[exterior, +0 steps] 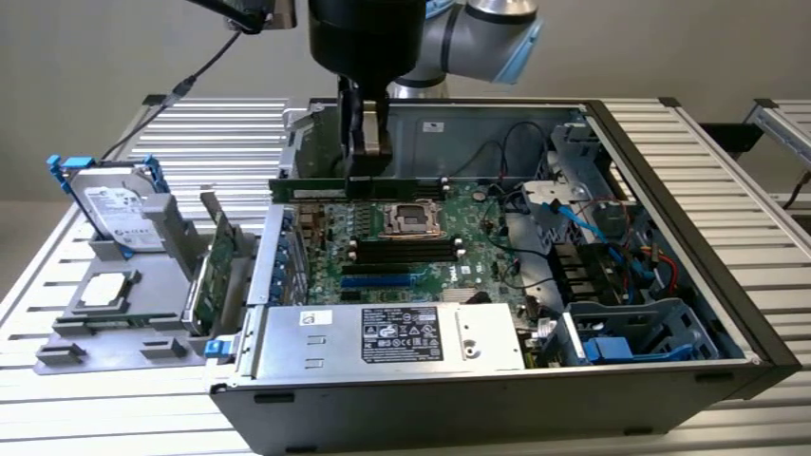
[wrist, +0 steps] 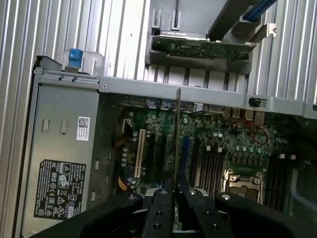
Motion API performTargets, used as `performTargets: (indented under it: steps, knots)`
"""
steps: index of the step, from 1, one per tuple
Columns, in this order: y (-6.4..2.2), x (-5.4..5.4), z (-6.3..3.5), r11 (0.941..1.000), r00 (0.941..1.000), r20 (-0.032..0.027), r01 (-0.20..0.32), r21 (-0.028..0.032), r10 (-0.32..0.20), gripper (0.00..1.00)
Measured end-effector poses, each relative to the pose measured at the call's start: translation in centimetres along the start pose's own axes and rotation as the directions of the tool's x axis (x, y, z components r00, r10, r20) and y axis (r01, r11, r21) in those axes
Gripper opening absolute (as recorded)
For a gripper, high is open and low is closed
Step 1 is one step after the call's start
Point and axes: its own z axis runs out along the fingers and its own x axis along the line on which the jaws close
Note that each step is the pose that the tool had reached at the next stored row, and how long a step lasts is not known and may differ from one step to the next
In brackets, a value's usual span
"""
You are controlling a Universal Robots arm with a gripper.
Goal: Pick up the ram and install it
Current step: 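Pick up the ram and move it above insertion slot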
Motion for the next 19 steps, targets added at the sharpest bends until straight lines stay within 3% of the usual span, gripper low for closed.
performTargets:
  steps: [8, 14, 19]
  knots:
    - [-2.78, -1.8, 0.30, 1.0000, 1.0000, 0.0000, 0.000, 0.0000, 0.000, 0.14]
    - [-5.23, -3.3, 1.19, 1.0000, 1.0000, -0.0001, 0.000, 0.0000, 0.000, 0.14]
    - [-6.47, -4.7, 2.02, 1.0000, 1.0000, 0.0000, 0.000, 0.0000, 0.000, 0.14]
